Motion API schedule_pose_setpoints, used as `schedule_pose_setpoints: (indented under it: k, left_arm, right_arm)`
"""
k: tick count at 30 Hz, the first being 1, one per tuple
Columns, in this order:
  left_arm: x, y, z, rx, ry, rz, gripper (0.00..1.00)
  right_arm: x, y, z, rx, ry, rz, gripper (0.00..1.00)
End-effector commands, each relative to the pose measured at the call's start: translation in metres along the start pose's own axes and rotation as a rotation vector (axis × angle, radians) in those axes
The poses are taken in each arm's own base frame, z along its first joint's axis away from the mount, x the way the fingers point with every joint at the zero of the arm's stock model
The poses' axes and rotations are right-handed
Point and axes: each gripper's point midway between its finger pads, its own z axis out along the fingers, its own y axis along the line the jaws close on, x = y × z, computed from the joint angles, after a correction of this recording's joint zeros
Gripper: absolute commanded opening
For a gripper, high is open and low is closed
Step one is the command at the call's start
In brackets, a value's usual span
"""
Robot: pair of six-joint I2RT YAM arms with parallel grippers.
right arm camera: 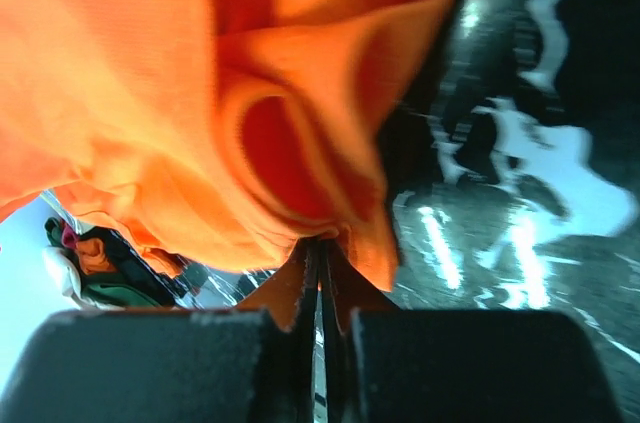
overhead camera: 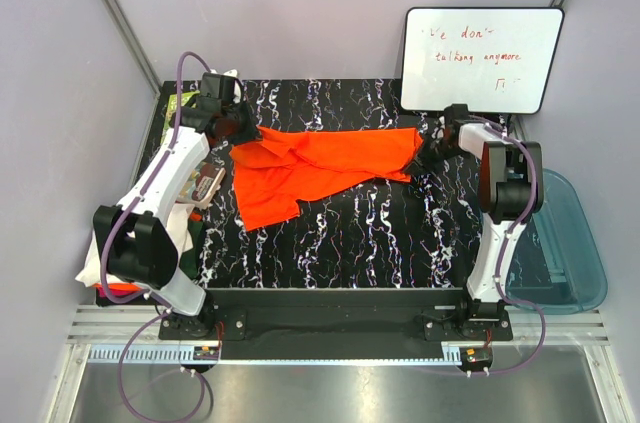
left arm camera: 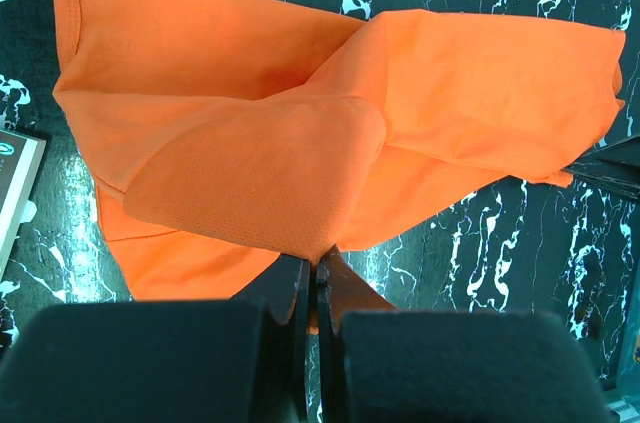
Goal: Fold and stack the t-shirts
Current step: Flatten the tshirt out
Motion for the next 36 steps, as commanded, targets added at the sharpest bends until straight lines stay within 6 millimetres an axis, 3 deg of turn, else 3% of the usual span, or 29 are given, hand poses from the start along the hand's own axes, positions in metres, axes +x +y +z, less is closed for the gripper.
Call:
schedule_pose_setpoints:
  k: [1, 7, 13, 17, 21, 22, 26, 30, 31, 33, 34, 36]
  left_arm:
    - [-0.006, -0.007, 0.004, 0.03, -0.027, 0.015, 0.0]
    - [-0.009, -0.008, -0.001, 0.029, -0.044, 0.023, 0.0]
    - [-0.022, -0.012, -0.014, 0.032, -0.088, 0.035, 0.0]
    - [-0.038, -0.015, -0.033, 0.021, -0.148, 0.051, 0.0]
    - [-0.072, -0.028, -0.067, 0.03, -0.251, 0.058, 0.0]
    - [-0.079, -0.031, -0.076, 0.034, -0.273, 0.059, 0.0]
    - [-0.103, -0.045, -0.122, 0.06, -0.379, 0.071, 0.0]
    - [-0.109, -0.047, -0.166, 0.066, -0.47, 0.085, 0.0]
    - [-0.108, -0.048, -0.186, 0.075, -0.508, 0.091, 0.0]
    - [-0.105, -0.045, -0.203, 0.078, -0.538, 0.097, 0.0]
    - [-0.102, -0.045, -0.225, 0.089, -0.582, 0.098, 0.0]
    - [-0.096, -0.044, -0.244, 0.099, -0.616, 0.103, 0.0]
  right_arm:
    - [-0.003, 0.041, -0.01, -0.083, -0.023, -0.077, 0.0]
    - [-0.009, 0.073, -0.039, -0.135, -0.076, -0.11, 0.0]
    - [-0.018, 0.111, -0.093, -0.162, -0.182, -0.189, 0.0]
    - [-0.023, 0.138, -0.131, -0.188, -0.254, -0.265, 0.0]
    - [-0.032, 0.154, -0.181, -0.133, -0.385, -0.355, 0.0]
    - [-0.031, 0.163, -0.202, -0.13, -0.427, -0.382, 0.0]
    - [-0.027, 0.171, -0.251, -0.079, -0.556, -0.465, 0.0]
    - [-0.012, 0.168, -0.297, -0.021, -0.687, -0.527, 0.0]
    - [-0.001, 0.167, -0.314, -0.021, -0.724, -0.542, 0.0]
    - [0.009, 0.164, -0.33, -0.005, -0.77, -0.553, 0.0]
    - [0.021, 0.165, -0.345, -0.015, -0.803, -0.565, 0.0]
    - [0.034, 0.166, -0.36, -0.034, -0.837, -0.576, 0.0]
